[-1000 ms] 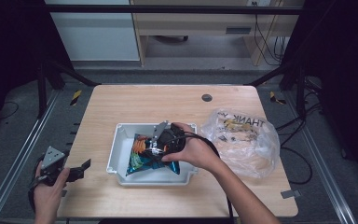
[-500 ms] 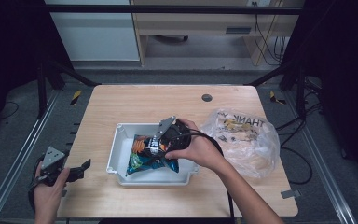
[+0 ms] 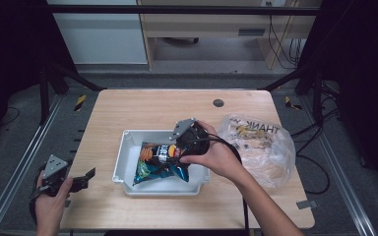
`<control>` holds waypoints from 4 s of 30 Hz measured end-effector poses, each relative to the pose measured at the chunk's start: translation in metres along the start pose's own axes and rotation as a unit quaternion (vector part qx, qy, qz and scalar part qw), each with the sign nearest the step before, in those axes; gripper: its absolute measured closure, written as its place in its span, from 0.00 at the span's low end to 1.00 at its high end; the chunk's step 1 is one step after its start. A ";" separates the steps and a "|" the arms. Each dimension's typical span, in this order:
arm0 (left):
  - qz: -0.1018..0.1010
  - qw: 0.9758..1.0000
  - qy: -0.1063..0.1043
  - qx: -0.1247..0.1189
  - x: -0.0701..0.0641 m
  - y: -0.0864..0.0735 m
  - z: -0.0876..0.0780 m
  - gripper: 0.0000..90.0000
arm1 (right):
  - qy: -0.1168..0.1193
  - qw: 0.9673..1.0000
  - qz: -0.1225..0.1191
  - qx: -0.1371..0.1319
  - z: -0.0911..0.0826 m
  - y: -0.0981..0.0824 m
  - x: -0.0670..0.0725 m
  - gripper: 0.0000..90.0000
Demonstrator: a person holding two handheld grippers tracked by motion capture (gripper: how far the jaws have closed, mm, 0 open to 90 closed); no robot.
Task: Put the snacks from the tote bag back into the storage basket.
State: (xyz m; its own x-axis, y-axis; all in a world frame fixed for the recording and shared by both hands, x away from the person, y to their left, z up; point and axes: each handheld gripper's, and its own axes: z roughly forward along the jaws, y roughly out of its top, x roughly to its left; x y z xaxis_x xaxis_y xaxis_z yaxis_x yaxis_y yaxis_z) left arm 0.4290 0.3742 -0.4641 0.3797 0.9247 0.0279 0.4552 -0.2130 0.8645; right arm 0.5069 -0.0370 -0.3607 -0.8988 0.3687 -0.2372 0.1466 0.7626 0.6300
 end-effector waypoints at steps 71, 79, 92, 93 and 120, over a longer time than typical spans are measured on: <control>-0.014 1.000 0.017 -0.005 0.003 -0.003 -0.006 0.04 | -0.175 0.969 0.165 -0.057 -0.106 -0.090 -0.051 0.07; -0.013 1.000 0.017 -0.004 0.003 -0.003 -0.006 0.04 | -0.199 0.961 0.183 -0.065 -0.122 -0.110 -0.044 0.06; -0.014 1.000 0.017 -0.005 0.002 -0.004 -0.005 0.04 | -0.234 0.944 0.219 -0.073 -0.131 -0.151 -0.021 0.07; -0.014 1.000 0.017 -0.005 0.002 -0.004 -0.005 0.04 | -0.235 0.944 0.222 -0.073 -0.130 -0.153 -0.019 0.08; -0.011 1.000 0.020 -0.001 0.005 -0.004 -0.004 0.04 | -0.203 0.949 0.240 -0.038 -0.074 -0.201 0.017 0.12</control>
State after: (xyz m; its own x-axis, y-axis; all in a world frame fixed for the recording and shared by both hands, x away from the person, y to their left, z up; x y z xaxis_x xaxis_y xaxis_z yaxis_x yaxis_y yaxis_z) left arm 0.4256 0.3811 -0.4654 0.3379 0.9407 0.0295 0.4606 -0.1926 0.8665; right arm 0.4317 -0.2234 -0.4372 -0.5007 0.8498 -0.1644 0.4548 0.4199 0.7854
